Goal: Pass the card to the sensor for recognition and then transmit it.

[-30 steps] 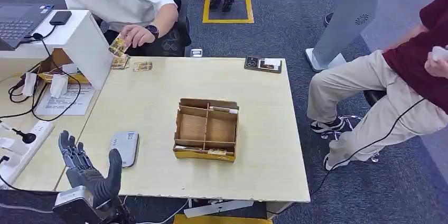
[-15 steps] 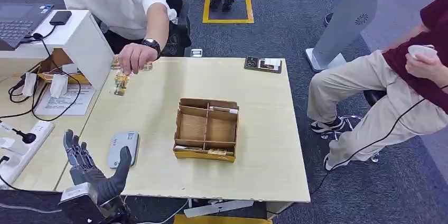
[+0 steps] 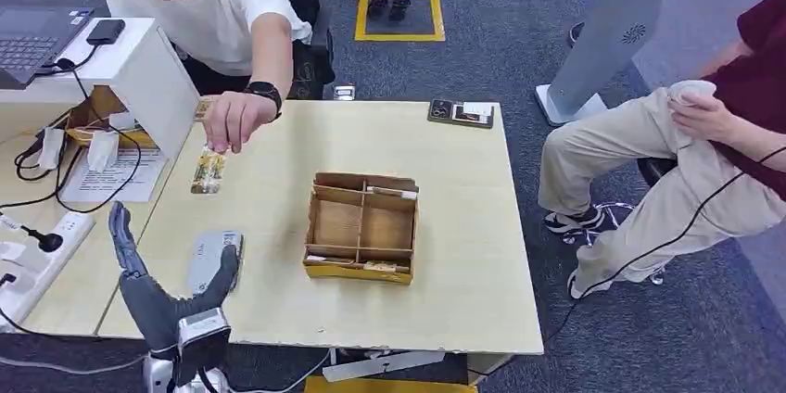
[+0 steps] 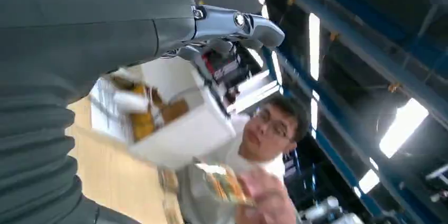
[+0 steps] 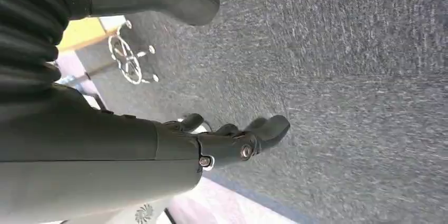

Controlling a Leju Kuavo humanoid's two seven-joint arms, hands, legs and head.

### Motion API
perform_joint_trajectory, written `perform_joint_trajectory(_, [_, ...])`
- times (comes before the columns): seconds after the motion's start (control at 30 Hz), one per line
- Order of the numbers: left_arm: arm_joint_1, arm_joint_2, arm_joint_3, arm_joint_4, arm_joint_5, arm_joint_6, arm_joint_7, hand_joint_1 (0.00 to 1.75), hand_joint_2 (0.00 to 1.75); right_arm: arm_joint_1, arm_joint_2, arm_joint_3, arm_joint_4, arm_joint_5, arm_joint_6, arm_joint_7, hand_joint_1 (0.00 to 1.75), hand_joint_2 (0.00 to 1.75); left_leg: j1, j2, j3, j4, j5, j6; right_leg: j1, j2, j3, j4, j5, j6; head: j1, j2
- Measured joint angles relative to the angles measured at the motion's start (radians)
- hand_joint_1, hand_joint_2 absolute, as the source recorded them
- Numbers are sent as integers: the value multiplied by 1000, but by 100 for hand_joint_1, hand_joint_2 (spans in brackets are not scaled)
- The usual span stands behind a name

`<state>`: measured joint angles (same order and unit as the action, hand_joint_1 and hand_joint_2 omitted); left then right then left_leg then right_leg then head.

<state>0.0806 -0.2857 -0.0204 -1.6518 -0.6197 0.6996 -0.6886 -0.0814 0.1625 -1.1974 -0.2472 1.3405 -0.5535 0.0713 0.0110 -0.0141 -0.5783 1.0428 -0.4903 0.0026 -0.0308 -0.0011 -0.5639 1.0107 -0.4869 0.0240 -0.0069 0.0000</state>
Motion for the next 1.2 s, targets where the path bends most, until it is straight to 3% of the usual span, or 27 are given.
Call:
perform_joint_trajectory(0.13, [-64,0,126,18,-114,0,-8,0,175,-4,-7,17,3,12,10,0,0,175,0,0,0,0,0,-1,0,0,0,1,0,0,0,0])
perform_joint_trajectory(0.57, [-184,-4,313,65,-249,1,-10,0,175,-6,-14,41,10,25,13,0,0,175,0,0,0,0,1,-1,0,0,0,0,0,0,0,0])
perform_joint_trajectory(1.13, [-267,-14,342,83,-392,1,45,0,175,-13,-15,63,13,36,12,-2,0,175,0,0,-1,0,1,-1,0,0,-1,0,0,0,0,0])
perform_joint_trajectory(1.17, [-270,-15,342,83,-391,1,45,129,175,-13,-15,63,13,36,12,-2,0,175,0,0,-1,0,1,-1,0,0,-1,0,0,0,0,0])
perform_joint_trajectory(1.2, [-275,-16,342,84,-388,1,46,150,175,-14,-15,63,13,36,12,-2,0,175,0,0,-1,0,1,-1,0,0,-1,0,0,0,0,0])
